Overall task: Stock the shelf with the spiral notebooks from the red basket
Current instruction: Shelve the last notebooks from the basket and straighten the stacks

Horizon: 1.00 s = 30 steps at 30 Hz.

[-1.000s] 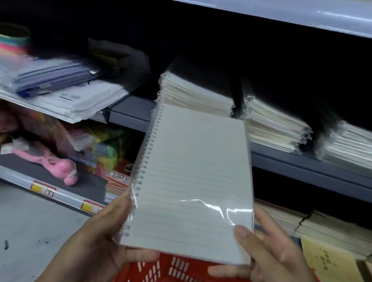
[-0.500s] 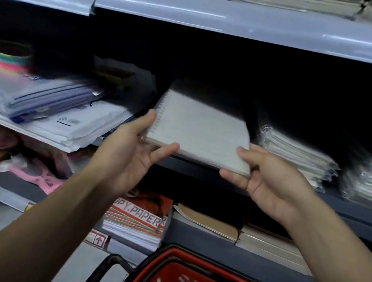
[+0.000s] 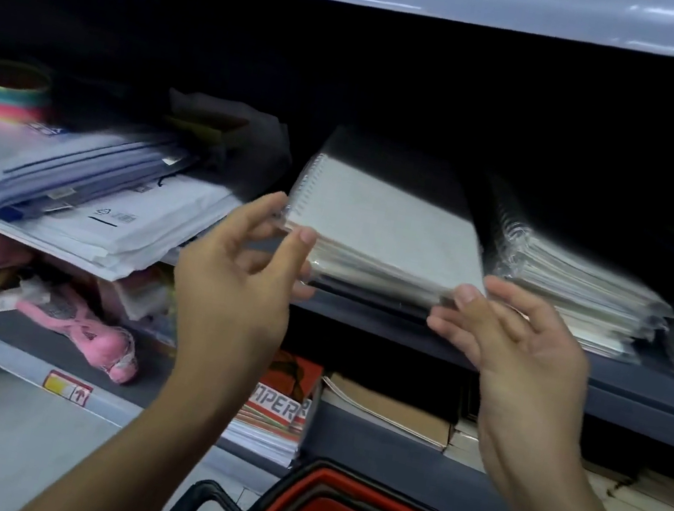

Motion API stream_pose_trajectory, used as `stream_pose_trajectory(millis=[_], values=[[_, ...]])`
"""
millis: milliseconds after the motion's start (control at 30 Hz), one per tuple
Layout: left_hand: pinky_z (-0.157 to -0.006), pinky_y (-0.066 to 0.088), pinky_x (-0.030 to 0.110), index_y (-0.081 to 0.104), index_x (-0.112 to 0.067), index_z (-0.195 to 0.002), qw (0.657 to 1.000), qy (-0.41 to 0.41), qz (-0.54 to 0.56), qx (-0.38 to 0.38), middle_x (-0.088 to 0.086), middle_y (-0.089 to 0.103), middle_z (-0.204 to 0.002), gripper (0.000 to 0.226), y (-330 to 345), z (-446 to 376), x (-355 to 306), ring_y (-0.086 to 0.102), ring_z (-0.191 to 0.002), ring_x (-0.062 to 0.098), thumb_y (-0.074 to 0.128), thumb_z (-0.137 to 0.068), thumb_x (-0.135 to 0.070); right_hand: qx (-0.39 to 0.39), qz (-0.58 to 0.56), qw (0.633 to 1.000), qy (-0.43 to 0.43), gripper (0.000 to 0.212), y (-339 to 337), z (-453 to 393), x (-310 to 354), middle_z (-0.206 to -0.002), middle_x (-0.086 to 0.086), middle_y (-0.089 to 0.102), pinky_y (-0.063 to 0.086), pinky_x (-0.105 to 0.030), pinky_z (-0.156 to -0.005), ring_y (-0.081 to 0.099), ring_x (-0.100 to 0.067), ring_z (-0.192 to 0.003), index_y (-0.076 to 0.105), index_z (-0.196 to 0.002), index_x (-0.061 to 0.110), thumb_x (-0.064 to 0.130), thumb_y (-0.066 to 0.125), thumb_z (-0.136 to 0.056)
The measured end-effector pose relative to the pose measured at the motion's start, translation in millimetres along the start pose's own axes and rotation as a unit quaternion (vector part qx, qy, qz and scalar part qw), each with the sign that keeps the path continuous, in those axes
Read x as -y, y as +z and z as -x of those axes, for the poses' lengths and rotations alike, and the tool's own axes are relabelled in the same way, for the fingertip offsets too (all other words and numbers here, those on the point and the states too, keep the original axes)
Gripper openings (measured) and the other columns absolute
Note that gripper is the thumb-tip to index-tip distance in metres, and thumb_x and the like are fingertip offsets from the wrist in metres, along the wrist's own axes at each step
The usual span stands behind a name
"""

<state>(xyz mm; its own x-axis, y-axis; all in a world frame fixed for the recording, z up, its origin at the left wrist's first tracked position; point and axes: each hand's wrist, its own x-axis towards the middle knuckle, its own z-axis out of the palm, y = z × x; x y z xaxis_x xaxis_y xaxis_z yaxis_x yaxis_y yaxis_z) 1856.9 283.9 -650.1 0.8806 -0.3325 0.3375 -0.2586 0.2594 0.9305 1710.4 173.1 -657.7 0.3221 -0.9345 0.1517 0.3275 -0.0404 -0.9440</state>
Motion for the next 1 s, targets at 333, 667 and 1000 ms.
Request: stream_pose_trajectory(millis=[333,667,1000], values=[[-0.089,0.060,0.043,0.066,-0.025,-0.127,0.998,0.004,-0.062,0.007,-0.002,0.061,-0.065,0.038,43.2,-59.9,14.1,0.061,-0.060,0.011,0.074,-0.090,-0.032,-0.170,-0.125,0.977,0.006,0.017,51.1,-67.4,-22.7,-0.069,-0.017,0.072,0.058,-0.031,-0.049,0.071,-0.025,-0.053,0.067,-0.102,0.004,0.011,0.076,-0.089],[-0.094,0.057,0.049,0.061,-0.028,-0.133,0.996,0.008,-0.089,0.017,0.006,0.065,-0.067,0.046,32.4,-47.5,6.0,0.070,-0.067,0.019,0.073,-0.090,-0.038,-0.140,-0.093,0.985,-0.021,0.040,40.7,-43.7,-25.4,-0.074,-0.021,0.070,0.060,-0.033,-0.051,0.067,-0.027,-0.054,0.062,-0.131,0.013,0.018,0.072,-0.093],[-0.059,0.055,0.038,0.071,-0.024,-0.114,0.988,-0.048,-0.128,0.066,0.000,0.063,-0.055,0.026,-9.0,61.0,10.8,0.060,-0.048,0.011,0.074,-0.089,-0.033,0.022,0.097,0.995,0.015,0.031,-62.4,82.3,-14.8,-0.072,-0.013,0.073,0.061,-0.041,-0.056,0.069,-0.035,-0.063,0.067,-0.125,0.018,0.021,0.068,-0.094]])
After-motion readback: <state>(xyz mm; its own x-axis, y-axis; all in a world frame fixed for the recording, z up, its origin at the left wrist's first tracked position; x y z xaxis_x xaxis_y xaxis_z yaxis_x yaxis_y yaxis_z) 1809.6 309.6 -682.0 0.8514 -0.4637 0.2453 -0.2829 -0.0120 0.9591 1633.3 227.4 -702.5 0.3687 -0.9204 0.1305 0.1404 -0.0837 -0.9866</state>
